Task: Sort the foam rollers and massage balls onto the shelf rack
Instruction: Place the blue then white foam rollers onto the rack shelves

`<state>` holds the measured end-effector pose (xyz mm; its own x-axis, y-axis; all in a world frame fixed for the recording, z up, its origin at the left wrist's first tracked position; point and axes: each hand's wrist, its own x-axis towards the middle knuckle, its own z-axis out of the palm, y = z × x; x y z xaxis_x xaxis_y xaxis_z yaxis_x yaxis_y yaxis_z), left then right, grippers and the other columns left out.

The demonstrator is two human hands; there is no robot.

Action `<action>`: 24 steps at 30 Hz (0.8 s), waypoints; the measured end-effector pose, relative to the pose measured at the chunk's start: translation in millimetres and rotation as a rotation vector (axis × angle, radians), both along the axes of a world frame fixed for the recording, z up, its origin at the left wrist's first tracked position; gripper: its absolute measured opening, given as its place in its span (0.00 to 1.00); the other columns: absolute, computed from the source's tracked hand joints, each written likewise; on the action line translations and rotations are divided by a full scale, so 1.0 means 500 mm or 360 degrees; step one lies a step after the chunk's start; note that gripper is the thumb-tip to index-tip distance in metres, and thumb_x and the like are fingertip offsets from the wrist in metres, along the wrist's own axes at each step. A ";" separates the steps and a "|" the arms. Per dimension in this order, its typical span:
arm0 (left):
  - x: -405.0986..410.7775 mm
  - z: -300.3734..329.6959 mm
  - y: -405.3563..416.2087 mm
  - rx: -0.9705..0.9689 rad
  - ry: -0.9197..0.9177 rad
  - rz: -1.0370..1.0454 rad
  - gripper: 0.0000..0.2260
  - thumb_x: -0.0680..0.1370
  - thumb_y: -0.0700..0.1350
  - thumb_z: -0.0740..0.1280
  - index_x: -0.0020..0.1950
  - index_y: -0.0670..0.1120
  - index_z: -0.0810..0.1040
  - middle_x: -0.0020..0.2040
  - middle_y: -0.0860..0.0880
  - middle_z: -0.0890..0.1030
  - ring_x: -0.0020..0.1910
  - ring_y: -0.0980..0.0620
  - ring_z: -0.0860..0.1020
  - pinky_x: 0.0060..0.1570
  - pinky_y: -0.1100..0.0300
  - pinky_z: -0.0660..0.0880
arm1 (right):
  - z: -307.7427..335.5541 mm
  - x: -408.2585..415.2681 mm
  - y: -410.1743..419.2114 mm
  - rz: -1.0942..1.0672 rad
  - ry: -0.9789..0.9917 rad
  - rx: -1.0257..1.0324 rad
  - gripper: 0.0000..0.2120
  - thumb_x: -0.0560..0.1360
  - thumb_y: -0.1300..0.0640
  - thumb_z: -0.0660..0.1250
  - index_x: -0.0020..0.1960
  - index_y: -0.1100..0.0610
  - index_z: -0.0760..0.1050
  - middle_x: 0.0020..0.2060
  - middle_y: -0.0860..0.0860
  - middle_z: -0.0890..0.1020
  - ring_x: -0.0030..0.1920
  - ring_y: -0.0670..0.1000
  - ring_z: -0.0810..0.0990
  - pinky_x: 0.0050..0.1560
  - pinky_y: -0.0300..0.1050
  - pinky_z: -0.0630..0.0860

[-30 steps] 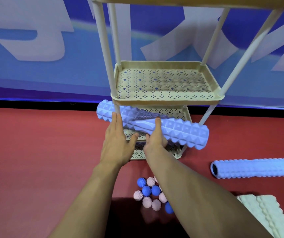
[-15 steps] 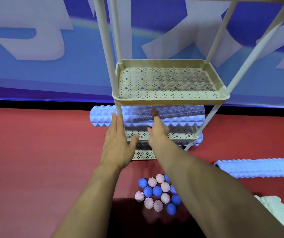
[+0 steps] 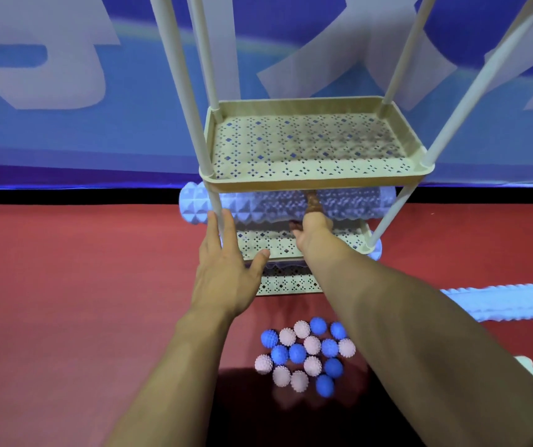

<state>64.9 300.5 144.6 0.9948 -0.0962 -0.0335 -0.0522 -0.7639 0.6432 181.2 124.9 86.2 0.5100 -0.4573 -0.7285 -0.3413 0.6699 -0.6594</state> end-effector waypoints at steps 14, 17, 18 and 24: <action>-0.007 0.011 -0.032 0.0082 0.0097 0.0072 0.41 0.80 0.60 0.63 0.83 0.49 0.41 0.82 0.47 0.37 0.80 0.39 0.48 0.78 0.45 0.52 | -0.052 -0.058 -0.083 0.0346 -0.0036 -0.0264 0.18 0.79 0.48 0.69 0.59 0.59 0.70 0.47 0.54 0.79 0.52 0.53 0.83 0.61 0.50 0.80; -0.017 0.015 -0.057 0.0121 0.0068 0.0065 0.41 0.80 0.61 0.63 0.83 0.47 0.43 0.82 0.48 0.36 0.80 0.38 0.49 0.77 0.44 0.54 | -0.058 -0.089 -0.112 0.0646 -0.0031 -0.0706 0.34 0.69 0.32 0.70 0.61 0.58 0.73 0.49 0.54 0.85 0.52 0.54 0.85 0.61 0.58 0.80; -0.022 0.016 -0.070 0.0124 0.0065 0.0045 0.41 0.80 0.61 0.62 0.83 0.47 0.43 0.82 0.48 0.37 0.80 0.40 0.48 0.77 0.44 0.54 | -0.057 -0.105 -0.124 0.0790 -0.0044 -0.0927 0.37 0.67 0.30 0.69 0.62 0.58 0.74 0.50 0.53 0.85 0.52 0.54 0.85 0.58 0.58 0.80; -0.053 0.023 -0.172 0.0088 0.0066 -0.0177 0.40 0.80 0.62 0.61 0.83 0.49 0.42 0.82 0.48 0.38 0.81 0.45 0.44 0.77 0.47 0.51 | -0.042 -0.269 -0.246 0.1267 -0.0311 -0.1806 0.14 0.76 0.45 0.72 0.59 0.48 0.79 0.48 0.42 0.83 0.43 0.43 0.82 0.48 0.38 0.77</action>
